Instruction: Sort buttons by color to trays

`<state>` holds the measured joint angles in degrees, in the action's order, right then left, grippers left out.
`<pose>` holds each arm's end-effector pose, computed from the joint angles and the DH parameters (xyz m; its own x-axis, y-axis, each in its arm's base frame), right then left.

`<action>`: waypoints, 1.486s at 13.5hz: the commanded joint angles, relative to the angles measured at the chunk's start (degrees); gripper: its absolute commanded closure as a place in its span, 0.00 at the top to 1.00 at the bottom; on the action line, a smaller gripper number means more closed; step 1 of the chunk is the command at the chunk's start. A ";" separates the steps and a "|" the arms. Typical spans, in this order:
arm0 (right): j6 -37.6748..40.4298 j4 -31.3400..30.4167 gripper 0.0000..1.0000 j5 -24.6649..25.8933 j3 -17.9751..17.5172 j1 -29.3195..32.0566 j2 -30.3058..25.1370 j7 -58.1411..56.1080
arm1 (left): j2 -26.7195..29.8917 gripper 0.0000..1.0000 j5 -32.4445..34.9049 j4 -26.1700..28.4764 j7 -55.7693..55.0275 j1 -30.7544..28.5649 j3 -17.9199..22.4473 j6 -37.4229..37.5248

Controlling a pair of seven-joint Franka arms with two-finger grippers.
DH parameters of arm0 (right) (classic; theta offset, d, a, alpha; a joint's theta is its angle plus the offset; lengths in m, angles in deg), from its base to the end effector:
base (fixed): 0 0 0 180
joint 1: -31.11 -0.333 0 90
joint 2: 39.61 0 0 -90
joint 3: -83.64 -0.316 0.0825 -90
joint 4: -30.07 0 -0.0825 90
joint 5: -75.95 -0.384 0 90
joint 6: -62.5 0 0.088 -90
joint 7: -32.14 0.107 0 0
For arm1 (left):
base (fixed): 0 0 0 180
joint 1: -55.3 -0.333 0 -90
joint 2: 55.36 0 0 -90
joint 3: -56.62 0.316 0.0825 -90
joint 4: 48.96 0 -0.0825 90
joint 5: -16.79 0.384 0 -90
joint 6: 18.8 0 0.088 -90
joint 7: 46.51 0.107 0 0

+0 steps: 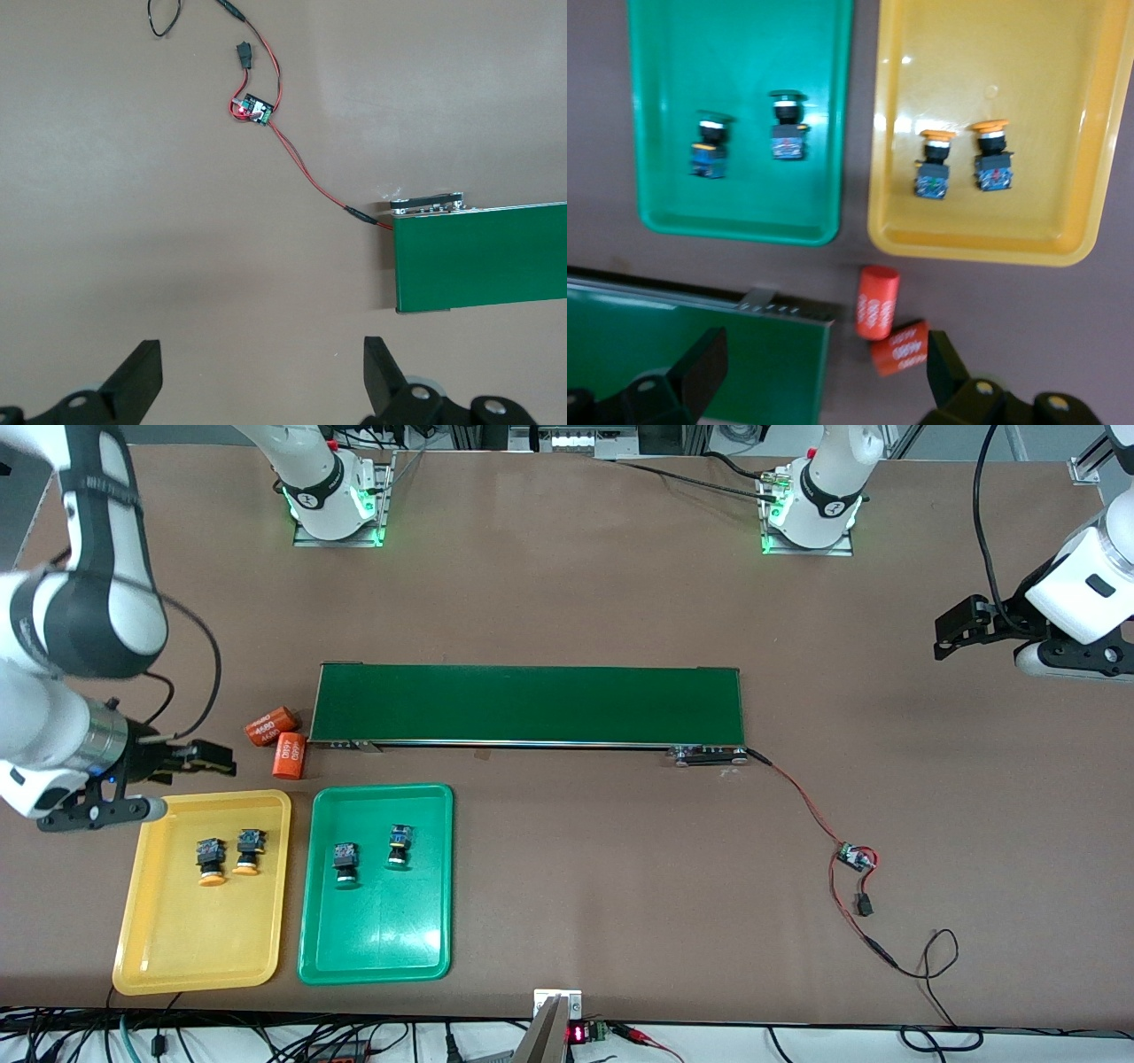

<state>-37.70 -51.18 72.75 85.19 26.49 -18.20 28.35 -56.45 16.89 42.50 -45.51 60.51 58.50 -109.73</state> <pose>0.6669 0.0435 0.4829 0.9930 0.1109 -0.0399 0.1090 -0.9929 -0.0473 0.5598 -0.0326 0.6033 0.9967 -0.0755 -0.0283 -0.0756 -0.9971 -0.0019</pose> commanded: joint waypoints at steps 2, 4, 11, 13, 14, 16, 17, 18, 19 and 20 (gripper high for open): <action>7.37 0.13 1.00 0.21 8.24 -6.34 -6.29 2.30 | 0.56 1.00 0.87 -0.41 1.02 0.16 -0.04 0.93; 7.56 0.57 1.00 -0.05 14.43 -9.36 -7.79 1.69 | 0.65 1.00 0.87 -0.41 1.02 0.16 -0.04 0.93; 9.41 -4.34 1.00 0.56 14.88 -7.87 -14.10 -0.16 | 0.65 1.00 0.87 -0.41 1.11 0.16 -0.04 0.93; 9.49 -5.23 1.00 1.26 14.88 -7.96 -15.17 0.37 | 0.65 1.00 0.87 -0.41 1.11 0.16 -0.04 0.93; 9.41 -5.23 1.00 2.13 14.88 -8.13 -15.35 0.54 | 0.65 1.00 0.87 -0.41 1.11 0.16 -0.04 0.93; 8.10 -6.45 1.00 2.32 14.88 -8.13 -15.52 0.72 | 0.65 1.00 0.87 -0.41 1.11 0.16 -0.04 0.93; 6.09 -8.55 1.00 2.32 14.88 -8.13 -16.39 0.72 | 0.65 1.00 0.87 -0.41 1.11 0.16 -0.04 0.93; 3.72 -10.83 1.00 2.67 14.79 -8.22 -17.62 0.63 | 0.65 1.00 0.87 -0.41 1.11 0.16 -0.04 0.93; 3.17 -12.34 1.00 3.02 14.62 -8.22 -18.42 0.81 | 0.65 1.00 0.87 -0.41 1.11 0.16 -0.04 0.93; 3.69 -12.35 1.00 3.02 14.44 -8.31 -18.60 1.59 | 0.65 1.00 0.87 -0.41 1.11 0.16 -0.04 0.93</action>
<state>-32.65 -59.53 74.62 100.12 18.73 -33.46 29.04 -56.44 16.89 42.49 -45.51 60.51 58.50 -109.73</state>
